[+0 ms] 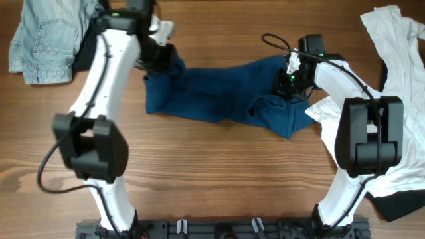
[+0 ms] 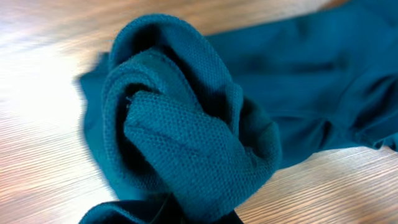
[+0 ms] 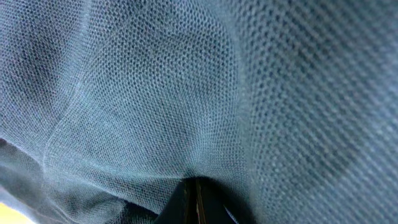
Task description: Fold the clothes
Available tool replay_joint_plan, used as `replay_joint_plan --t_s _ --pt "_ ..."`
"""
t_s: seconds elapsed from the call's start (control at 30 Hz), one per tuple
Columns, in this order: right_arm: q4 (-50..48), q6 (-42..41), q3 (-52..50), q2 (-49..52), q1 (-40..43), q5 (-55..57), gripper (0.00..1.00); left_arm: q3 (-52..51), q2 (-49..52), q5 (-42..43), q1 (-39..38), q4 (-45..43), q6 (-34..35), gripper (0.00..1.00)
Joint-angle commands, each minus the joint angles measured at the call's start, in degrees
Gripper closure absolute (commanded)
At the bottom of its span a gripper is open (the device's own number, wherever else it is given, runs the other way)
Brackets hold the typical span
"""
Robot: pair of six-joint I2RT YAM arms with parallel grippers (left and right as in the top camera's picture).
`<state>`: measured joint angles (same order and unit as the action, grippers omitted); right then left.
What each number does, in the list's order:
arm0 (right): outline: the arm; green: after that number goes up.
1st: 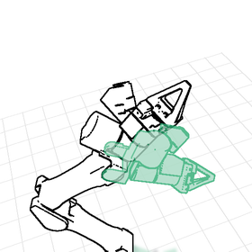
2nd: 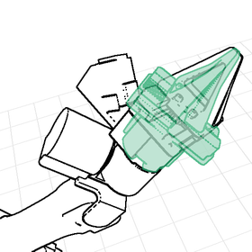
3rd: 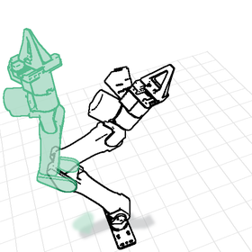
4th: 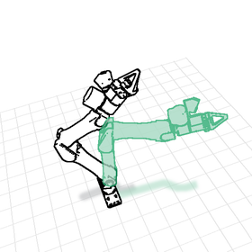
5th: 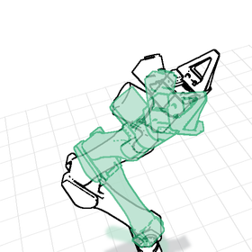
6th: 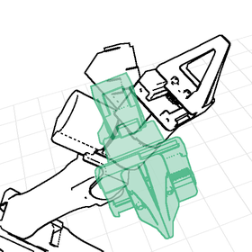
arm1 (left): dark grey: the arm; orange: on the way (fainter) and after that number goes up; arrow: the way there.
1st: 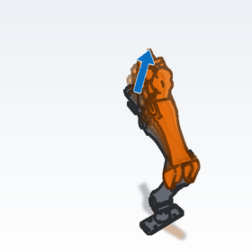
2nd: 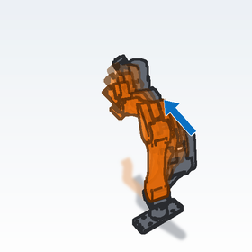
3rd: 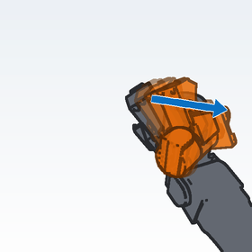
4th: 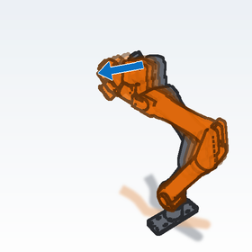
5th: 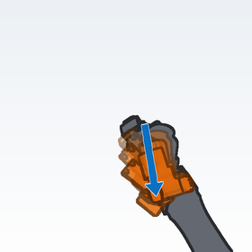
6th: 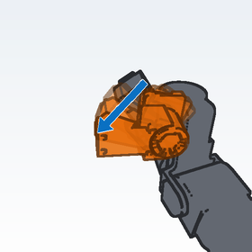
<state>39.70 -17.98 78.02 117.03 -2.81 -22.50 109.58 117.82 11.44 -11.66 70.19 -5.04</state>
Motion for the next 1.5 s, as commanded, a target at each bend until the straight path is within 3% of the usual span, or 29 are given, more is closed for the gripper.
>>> replay_joint_plan --t_s 0.0,0.3,0.47,0.53,0.6,0.63,0.67,0.93,1.17,1.27,1.43,1.47 --pt "-0.28 -0.13 -0.37 0.66 0.15 -1.49 0.96 1.27 4.33 1.62 -4.37 -2.12 4.07 0.96" --pt "-0.26 -0.04 -0.37 0.66 0.15 -1.33 0.96 1.27 6.64 4.87 -9.79 -8.61 9.75 0.96" --pt "-0.24 -0.04 -0.37 0.66 0.15 -1.31 0.96 1.27 6.64 7.67 -10.1 -9.4 10.71 0.84" --pt "-0.24 -0.07 -0.37 0.66 0.15 -1.31 0.96 1.27 6.64 9.51 -10.19 -9.75 10.71 0.66" --pt "-0.26 -0.07 -0.37 0.66 0.15 -1.31 0.96 1.27 6.64 9.79 -10.21 -9.9 10.71 0.2" --pt "-0.26 -0.07 -0.37 0.66 0.15 -1.31 0.96 1.27 6.64 9.79 -10.21 -10.05 10.71 0.04" --pt "-0.26 -0.07 -0.37 0.66 0.15 -1.31 0.96 1.27 6.64 9.79 -10.21 -10.29 10.71 0.0" --pt "-0.31 -0.02 -0.37 0.66 0.15 -1.05 0.95 2.19 3.45 8.68 -7.13 -9.46 9.9 0.0" --pt "-0.59 1.22 -0.26 0.22 0.24 -1.09 0.94 2.12 3.91 -1.18 -5.79 -4.96 9.79 0.0" --pt "0.55 2.67 0.17 -2.16 0.98 0.24 0.78 2.19 3.63 -4.7 -5.33 -5.07 9.81 0.0" --pt "9.9 4.42 1.57 -10.54 5.7 4.81 0.3 2.19 2.12 -4.72 -1.22 -4.09 9.81 0.0" --pt "11.67 4.5 1.55 -11.74 6.73 5.95 0.26 2.19 1.99 -4.72 -0.59 -3.89 9.81 0.0"
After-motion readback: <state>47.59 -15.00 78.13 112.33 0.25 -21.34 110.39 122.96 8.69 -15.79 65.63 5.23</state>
